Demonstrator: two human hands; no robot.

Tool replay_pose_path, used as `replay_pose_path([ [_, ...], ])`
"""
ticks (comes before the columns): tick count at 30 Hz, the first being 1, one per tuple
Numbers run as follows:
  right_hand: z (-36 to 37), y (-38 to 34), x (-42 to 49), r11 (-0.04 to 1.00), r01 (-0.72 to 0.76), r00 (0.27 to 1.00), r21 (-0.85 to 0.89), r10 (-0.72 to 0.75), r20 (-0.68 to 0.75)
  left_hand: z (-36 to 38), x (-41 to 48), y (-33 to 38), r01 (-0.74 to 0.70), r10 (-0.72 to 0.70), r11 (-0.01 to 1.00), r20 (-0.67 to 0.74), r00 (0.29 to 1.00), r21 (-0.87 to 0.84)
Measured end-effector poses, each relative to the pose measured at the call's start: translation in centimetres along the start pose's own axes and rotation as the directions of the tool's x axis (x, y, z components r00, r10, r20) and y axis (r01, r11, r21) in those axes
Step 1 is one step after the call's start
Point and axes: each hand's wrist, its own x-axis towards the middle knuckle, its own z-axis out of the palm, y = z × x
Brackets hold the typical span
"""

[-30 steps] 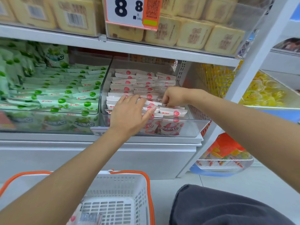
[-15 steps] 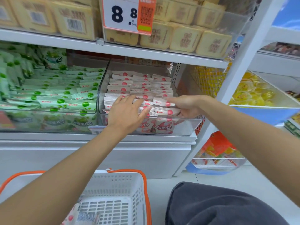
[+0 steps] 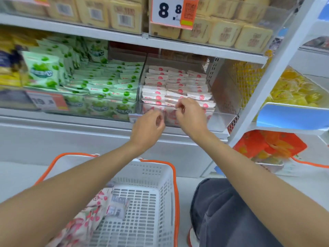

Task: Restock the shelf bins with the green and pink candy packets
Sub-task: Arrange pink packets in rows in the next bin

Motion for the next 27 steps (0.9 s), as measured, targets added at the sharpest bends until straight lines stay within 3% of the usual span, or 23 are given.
replay_pose_path([
  [2, 2.8, -1.3, -3.1, 0.995, 0.002, 0.988, 0.103, -0.018, 0.151, -0.3, -3.5, -3.3, 0.162, -0.16, 0.987, 0.193, 0.968, 0.005],
  [4, 6.0, -1.7, -6.3, 0.993, -0.027, 0.94, 0.111, -0.013, 0.342, -0.7, -6.9, -7.3, 0.242, -0.27, 0.963, 0.414, 0.869, 0.12],
  [7, 10.6, -1.3, -10.3, 0.999, -0.001, 0.764, 0.038, -0.024, 0.645, -0.9, -11.0, -13.6, 0.203, -0.452, 0.884, 0.664, 0.596, 0.42],
  [10, 14.7, -0.4, -13.3, 1.0, -0.012, 0.547, -0.027, 0.029, 0.837, -0.4, -14.3, -18.5, 0.167, -0.606, 0.785, 0.682, 0.41, 0.597],
  [14, 19.0, 1.6, -16.5, 0.992, -0.089, 0.378, -0.089, 0.116, 0.918, 2.1, -18.5, -21.6, 0.142, -0.63, 0.767, 0.694, 0.348, 0.626],
  [16, 20.6, 2.7, -18.2, 0.981, -0.161, 0.327, -0.105, 0.154, 0.932, 4.3, -20.5, -22.1, 0.058, -0.614, 0.77, 0.713, 0.34, 0.636],
  [20, 22.0, 4.5, -20.5, 0.963, -0.23, 0.234, -0.137, 0.191, 0.953, 8.3, -23.3, -22.3, -0.297, -0.511, 0.728, 0.778, 0.366, 0.618],
  [24, 21.7, 5.6, -21.7, 0.937, -0.296, 0.226, -0.187, 0.259, 0.939, 8.8, -24.8, -23.6, -0.502, -0.496, 0.612, 0.791, 0.358, 0.611],
  [27, 21.2, 6.0, -21.8, 0.92, -0.34, 0.242, -0.197, 0.288, 0.927, 8.5, -25.3, -23.7, -0.49, -0.442, 0.671, 0.831, 0.338, 0.556],
])
